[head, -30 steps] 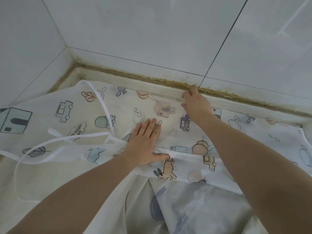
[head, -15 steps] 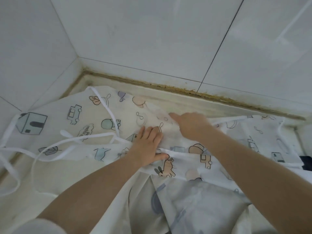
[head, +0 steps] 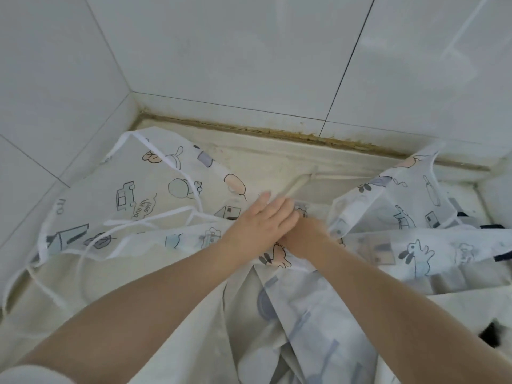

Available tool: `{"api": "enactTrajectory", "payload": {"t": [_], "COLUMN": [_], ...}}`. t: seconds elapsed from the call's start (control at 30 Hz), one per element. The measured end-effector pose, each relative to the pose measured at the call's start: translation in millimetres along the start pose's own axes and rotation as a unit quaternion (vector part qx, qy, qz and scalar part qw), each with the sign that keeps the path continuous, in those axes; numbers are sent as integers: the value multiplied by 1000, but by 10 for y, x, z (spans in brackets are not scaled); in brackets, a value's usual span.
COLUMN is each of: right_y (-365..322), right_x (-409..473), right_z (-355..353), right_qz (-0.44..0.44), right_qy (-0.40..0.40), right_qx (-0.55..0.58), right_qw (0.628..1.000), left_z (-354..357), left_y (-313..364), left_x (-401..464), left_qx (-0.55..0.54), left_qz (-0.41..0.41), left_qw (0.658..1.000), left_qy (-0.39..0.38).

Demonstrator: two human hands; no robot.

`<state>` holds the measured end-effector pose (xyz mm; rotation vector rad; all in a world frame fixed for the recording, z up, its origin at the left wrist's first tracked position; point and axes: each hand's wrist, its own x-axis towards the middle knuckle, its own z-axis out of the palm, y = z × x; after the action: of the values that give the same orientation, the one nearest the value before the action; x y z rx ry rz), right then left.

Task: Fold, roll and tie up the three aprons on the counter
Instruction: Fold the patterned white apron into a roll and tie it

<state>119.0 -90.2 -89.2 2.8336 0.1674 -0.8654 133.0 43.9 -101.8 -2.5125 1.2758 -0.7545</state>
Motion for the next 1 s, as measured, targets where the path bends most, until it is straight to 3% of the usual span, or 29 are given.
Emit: {"api": "enactTrajectory", "payload": {"t": [0.03, 0.1, 0.2, 0.27, 0.4, 0.53, 0.57, 0.67, 0.73, 0.87, 1.0], "right_y": [3, 30, 123, 263, 606, 645, 635, 544, 489, 542, 978], "right_x": [-6, -29, -69, -75, -109, -141, -136, -143, -147, -156, -331], "right_z": [7, 8, 26, 19, 44, 110, 94, 52, 57, 110, 179], "right_qz": [2, -1, -25, -29, 15, 24, 22, 14, 16, -40, -87], "right_qy": [12, 40, 109, 109, 73, 66, 66, 59, 60, 125, 195], "right_qx": [11, -9, -121, -139, -68, -55, -55, -69, -65, -49, -103], "right_qw": [1000, 999, 986, 984, 995, 996, 996, 996, 996, 990, 971], "left_z": [11, -47, 34, 124, 203, 112, 90, -7, -69, 2, 171], "left_y": [-92, -353, -666, -719, -659, -602, -558, -237, 73, 370, 404], "left_x": [27, 67, -90, -285, -366, -174, -115, 89, 229, 334, 286], "left_qx": [15, 27, 0, -39, -114, -191, -211, -291, -350, -429, -345], "left_qz": [-21, -73, -172, -228, -274, -340, -327, -161, -64, -89, -66], "left_qw": [1000, 988, 924, 897, 867, 799, 801, 878, 889, 847, 875], "left_qy": [-16, -133, -341, -376, -400, -457, -454, -343, -287, -302, -332]}}
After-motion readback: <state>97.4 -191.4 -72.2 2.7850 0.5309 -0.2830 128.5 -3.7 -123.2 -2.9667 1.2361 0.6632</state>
